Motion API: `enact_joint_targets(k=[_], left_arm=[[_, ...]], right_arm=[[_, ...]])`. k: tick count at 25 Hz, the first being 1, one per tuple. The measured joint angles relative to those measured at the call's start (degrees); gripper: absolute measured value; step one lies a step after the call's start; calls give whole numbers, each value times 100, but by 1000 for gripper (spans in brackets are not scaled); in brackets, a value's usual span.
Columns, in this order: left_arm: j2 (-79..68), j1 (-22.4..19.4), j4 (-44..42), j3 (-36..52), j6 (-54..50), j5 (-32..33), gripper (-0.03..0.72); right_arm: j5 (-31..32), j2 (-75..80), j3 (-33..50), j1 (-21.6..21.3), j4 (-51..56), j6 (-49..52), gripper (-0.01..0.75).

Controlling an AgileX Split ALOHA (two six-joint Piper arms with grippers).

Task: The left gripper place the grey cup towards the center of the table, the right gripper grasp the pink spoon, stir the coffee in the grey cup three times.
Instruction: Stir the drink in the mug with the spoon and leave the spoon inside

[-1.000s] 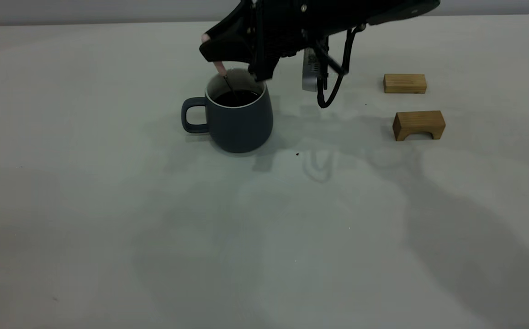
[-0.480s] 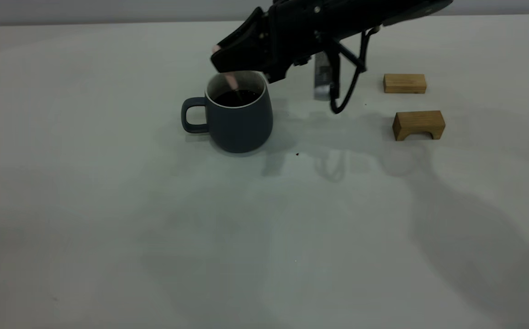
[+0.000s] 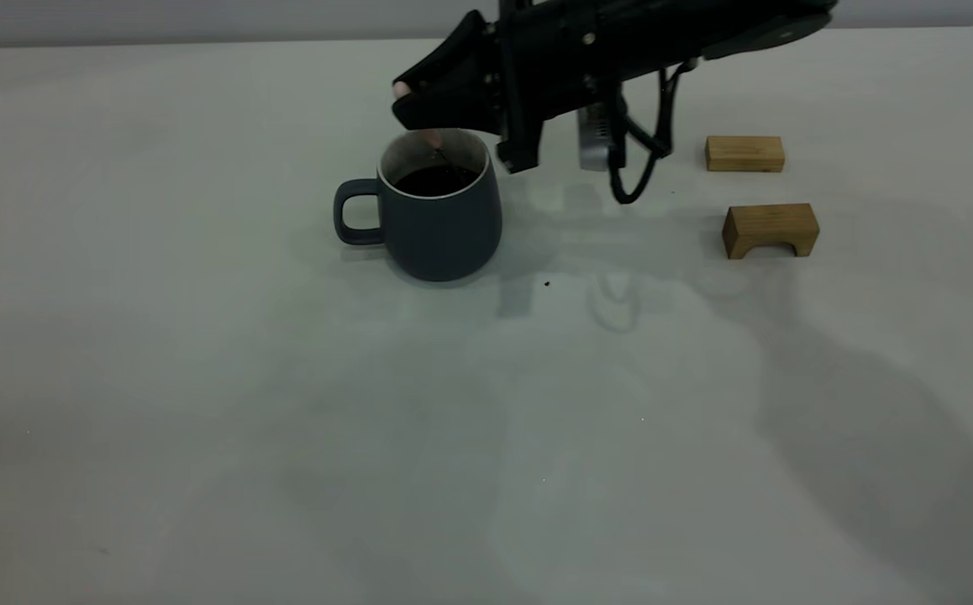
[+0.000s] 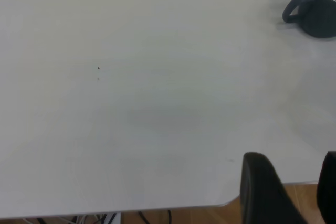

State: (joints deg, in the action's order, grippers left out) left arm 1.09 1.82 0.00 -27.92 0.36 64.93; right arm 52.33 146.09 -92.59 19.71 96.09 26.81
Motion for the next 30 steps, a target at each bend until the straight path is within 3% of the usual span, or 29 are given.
enact_joint_targets(k=[8,13,20,30], left_arm=[[0,0,0,0,0,0,331],[0,0,0,0,0,0,331],[0,0,0,0,0,0,331],[0,0,0,0,0,0,331]], right_arm=[[28,0,-10,121,21,1150,145],[-98,0,-10,206,435,324,145],[-56,1,-10,93,231,-1071,145],[247,1,-10,27,-286,-1242,145]])
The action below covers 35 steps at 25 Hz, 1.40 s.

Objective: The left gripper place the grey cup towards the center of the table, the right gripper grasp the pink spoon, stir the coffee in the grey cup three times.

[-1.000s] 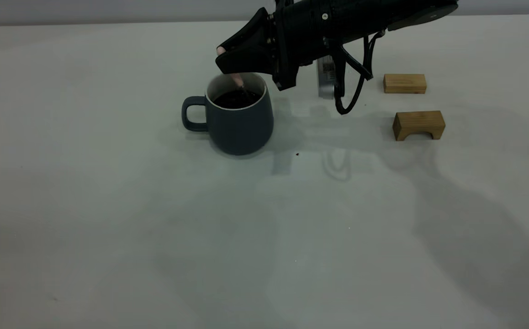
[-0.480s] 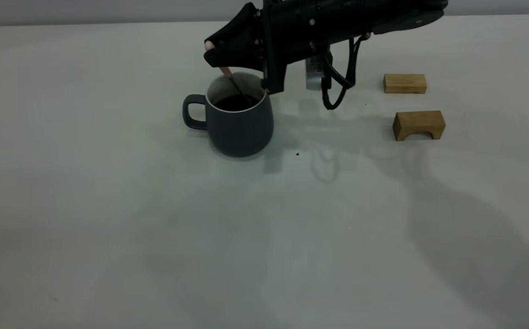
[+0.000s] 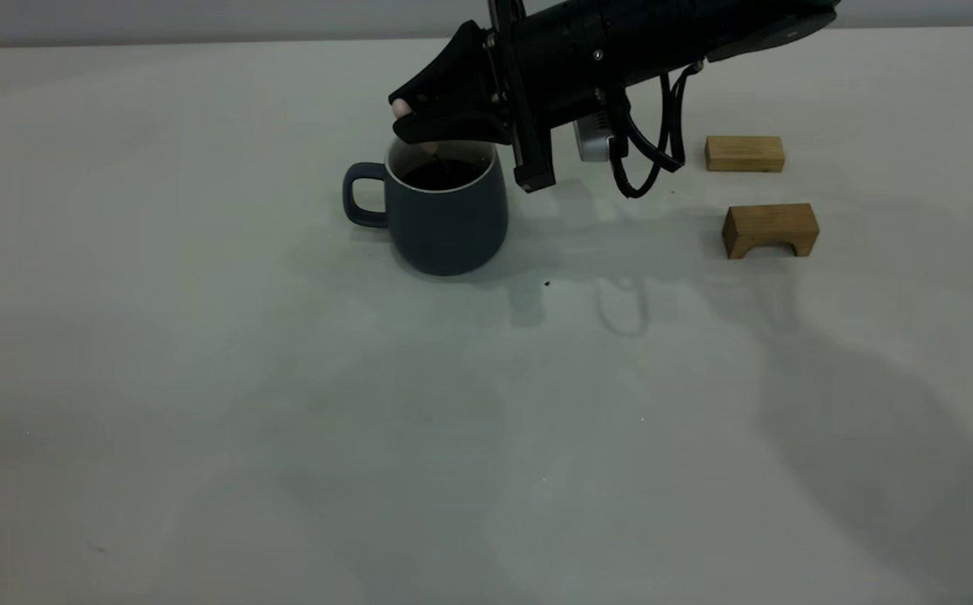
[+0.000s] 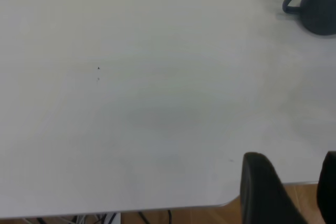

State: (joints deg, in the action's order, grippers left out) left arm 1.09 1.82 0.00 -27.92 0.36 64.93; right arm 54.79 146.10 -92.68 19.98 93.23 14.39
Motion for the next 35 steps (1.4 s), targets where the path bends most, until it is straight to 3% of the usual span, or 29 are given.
enact_joint_targets(k=[4,10,12,14,18,27,35], left_arm=[[0,0,0,0,0,0,331],[0,0,0,0,0,0,331],[0,0,0,0,0,0,331],[0,0,0,0,0,0,331],[0,0,0,0,0,0,331],[0,0,0,0,0,0,331],[0,0,0,0,0,0,331]], right_arm=[[57,0,0,0,-133,0,192],[146,0,0,-4,-575,0,488],[154,-5,0,-19,-770,-12,567],[155,-67,0,-20,-1063,-180,600],[187,-603,0,-20,-1894,-648,596],[492,-2828,0,-20,-5030,-873,472],[1459,-4422,12,-53,-7156,-1026,367]])
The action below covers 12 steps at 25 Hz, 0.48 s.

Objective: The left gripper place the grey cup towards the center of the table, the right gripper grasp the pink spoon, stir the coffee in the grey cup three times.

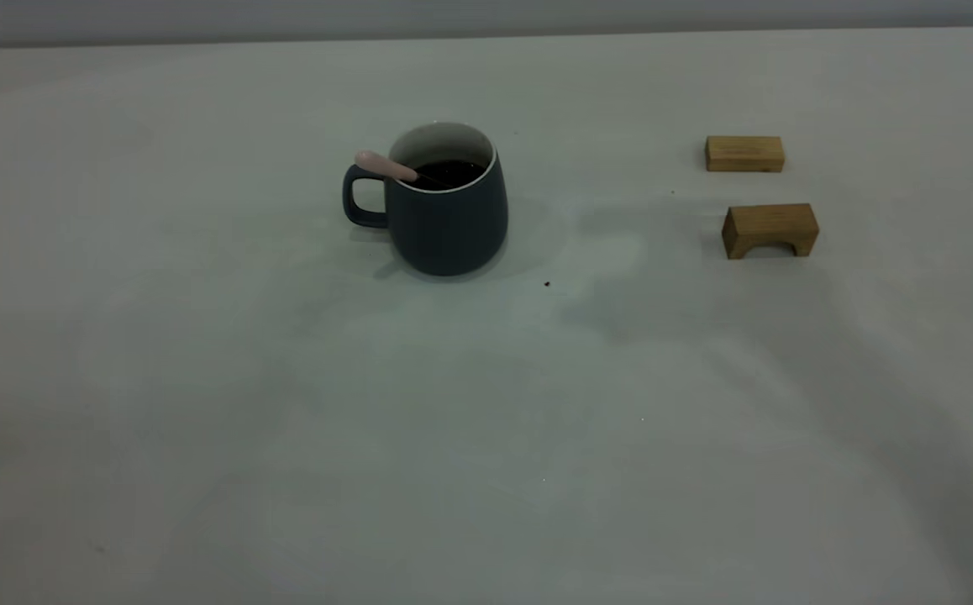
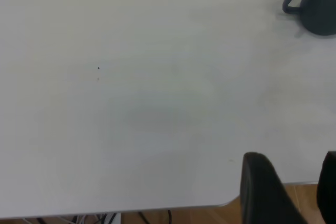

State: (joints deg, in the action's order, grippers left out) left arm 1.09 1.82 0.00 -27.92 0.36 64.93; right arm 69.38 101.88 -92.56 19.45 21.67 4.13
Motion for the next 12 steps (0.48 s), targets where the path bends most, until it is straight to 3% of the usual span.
enact_joint_targets(k=[5,12], left_arm=[[0,0,0,0,0,0,331],[0,0,0,0,0,0,331]], right_arm=[[48,-972,670,0,-1073,135,308],[79,-3076,2881,0,-1970,117,229]])
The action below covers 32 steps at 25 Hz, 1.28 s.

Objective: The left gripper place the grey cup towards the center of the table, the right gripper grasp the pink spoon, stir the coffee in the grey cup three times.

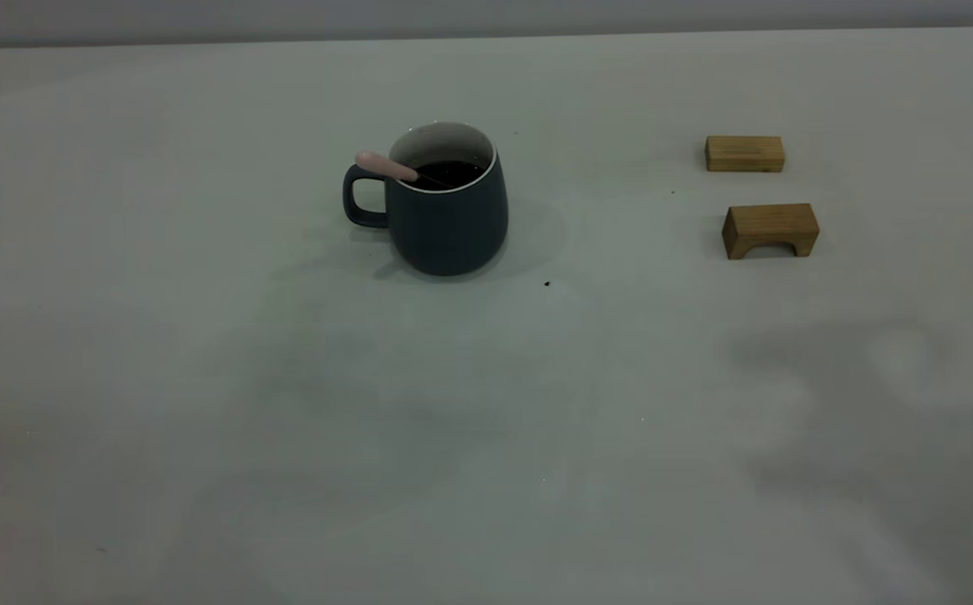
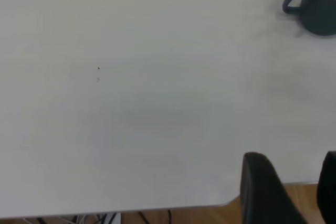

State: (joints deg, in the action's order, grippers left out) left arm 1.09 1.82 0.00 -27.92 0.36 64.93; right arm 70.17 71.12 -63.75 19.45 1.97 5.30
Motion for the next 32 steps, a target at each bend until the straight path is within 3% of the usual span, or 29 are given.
enact_joint_targets(k=[6,11,16,22,32], left_arm=[[0,0,0,0,0,0,331],[0,0,0,0,0,0,331],[0,0,0,0,0,0,331],[0,0,0,0,0,0,331],[0,0,0,0,0,0,331]], right_arm=[[-22,-2791,1844,-75,-480,-3,226],[-291,-5167,2747,-956,-589,-3,228],[-454,-6190,3407,-1633,-660,-5,234],[-504,-6657,3686,-1930,-600,-16,236],[-509,-6994,3692,-1965,-585,-90,236]])
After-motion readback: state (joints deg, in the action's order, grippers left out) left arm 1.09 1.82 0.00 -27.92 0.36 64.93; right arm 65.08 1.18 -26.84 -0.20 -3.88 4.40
